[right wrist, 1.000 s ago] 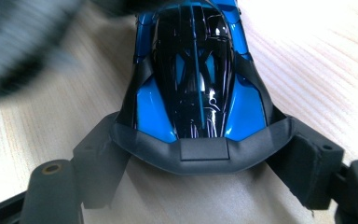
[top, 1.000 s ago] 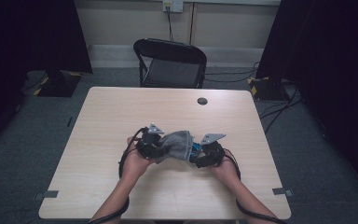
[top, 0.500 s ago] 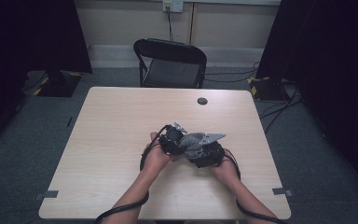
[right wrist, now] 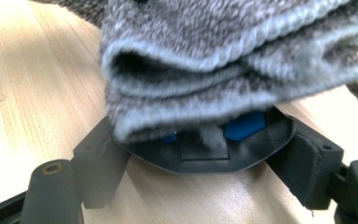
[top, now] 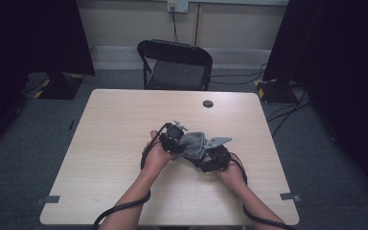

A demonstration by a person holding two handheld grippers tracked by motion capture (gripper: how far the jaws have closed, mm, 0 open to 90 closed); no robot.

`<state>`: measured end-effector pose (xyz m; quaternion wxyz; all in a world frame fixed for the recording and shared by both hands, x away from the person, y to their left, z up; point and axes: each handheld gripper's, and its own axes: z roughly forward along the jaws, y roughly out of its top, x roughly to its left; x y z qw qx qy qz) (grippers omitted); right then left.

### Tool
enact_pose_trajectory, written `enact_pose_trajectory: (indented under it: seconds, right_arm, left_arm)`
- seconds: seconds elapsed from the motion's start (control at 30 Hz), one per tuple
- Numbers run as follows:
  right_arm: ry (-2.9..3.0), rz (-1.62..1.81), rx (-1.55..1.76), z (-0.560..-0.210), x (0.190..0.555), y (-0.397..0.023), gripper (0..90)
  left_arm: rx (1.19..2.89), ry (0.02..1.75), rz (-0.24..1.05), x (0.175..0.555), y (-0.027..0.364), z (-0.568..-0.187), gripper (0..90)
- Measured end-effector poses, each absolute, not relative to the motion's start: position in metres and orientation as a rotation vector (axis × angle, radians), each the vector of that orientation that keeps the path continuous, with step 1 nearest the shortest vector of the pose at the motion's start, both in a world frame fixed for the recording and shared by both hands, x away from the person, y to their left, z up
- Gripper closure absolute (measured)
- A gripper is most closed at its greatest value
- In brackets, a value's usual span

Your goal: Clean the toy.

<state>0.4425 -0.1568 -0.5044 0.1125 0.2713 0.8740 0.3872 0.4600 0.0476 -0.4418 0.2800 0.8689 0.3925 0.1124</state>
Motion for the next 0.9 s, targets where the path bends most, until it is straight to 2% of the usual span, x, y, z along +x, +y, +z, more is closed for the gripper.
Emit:
enact_pose_trajectory:
  seconds: [0.9]
  right_arm:
    - [2.564, 1.137, 0.797, -0.504, 0.442, -0.157, 24.1]
  left_arm:
    - [2.27, 1.248, 0.29, 0.493, 0.076, -0.453, 73.2]
